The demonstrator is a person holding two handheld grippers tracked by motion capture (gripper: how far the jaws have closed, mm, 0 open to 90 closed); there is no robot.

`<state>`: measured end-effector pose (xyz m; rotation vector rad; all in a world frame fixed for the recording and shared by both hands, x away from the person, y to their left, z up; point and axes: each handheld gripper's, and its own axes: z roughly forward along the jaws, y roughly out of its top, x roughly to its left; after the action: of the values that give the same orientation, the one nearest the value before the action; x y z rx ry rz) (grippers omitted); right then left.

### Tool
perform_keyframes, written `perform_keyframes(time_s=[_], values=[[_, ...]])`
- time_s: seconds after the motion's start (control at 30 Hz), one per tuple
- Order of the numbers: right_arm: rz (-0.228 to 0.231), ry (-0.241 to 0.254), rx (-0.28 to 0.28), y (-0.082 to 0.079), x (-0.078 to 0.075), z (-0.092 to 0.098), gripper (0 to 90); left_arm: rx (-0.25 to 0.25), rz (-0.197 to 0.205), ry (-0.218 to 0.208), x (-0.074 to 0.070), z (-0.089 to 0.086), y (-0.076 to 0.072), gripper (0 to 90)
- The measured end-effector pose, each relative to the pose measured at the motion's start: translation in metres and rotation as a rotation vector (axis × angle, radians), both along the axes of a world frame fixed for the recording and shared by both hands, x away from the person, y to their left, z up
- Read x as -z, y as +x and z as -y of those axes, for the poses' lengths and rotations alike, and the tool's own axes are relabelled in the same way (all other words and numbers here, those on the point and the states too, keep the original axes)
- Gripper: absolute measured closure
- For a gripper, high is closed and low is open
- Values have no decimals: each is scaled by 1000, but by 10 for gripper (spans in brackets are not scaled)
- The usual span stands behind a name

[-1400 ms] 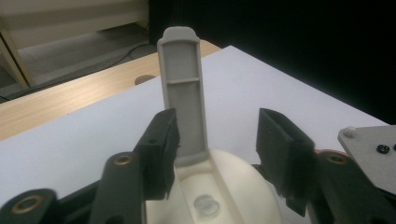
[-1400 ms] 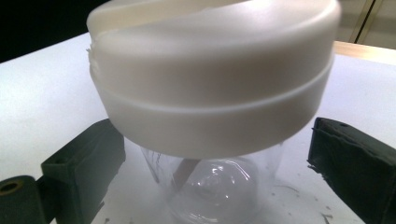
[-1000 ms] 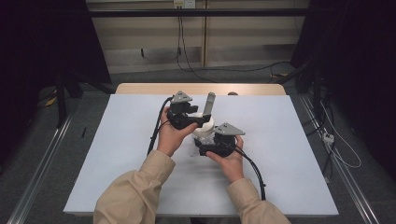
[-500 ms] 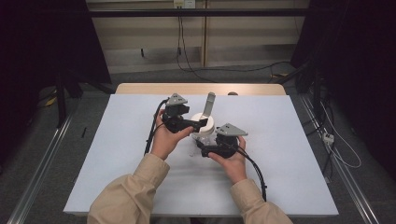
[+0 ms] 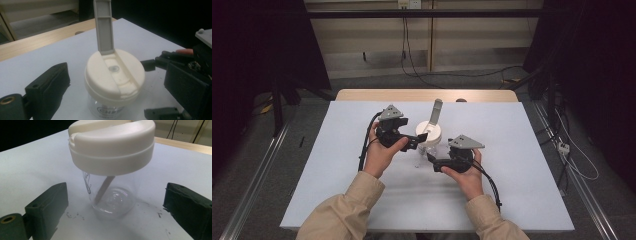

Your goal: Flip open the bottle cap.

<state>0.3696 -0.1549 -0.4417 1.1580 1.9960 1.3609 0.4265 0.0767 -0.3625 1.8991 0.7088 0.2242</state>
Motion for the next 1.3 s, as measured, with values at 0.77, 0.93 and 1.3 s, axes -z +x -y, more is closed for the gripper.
perform_keyframes(time_s=[0.77,0.93,1.3], values=[[-3,-15,-20,-29,2,29,68,18,-2,14,23,-39,-23,58],[7,-16,-30,-35,0,34,71,7,-2,10,27,-48,-26,58],[12,-25,-32,-46,1,45,68,3,-6,23,38,-65,-34,59]])
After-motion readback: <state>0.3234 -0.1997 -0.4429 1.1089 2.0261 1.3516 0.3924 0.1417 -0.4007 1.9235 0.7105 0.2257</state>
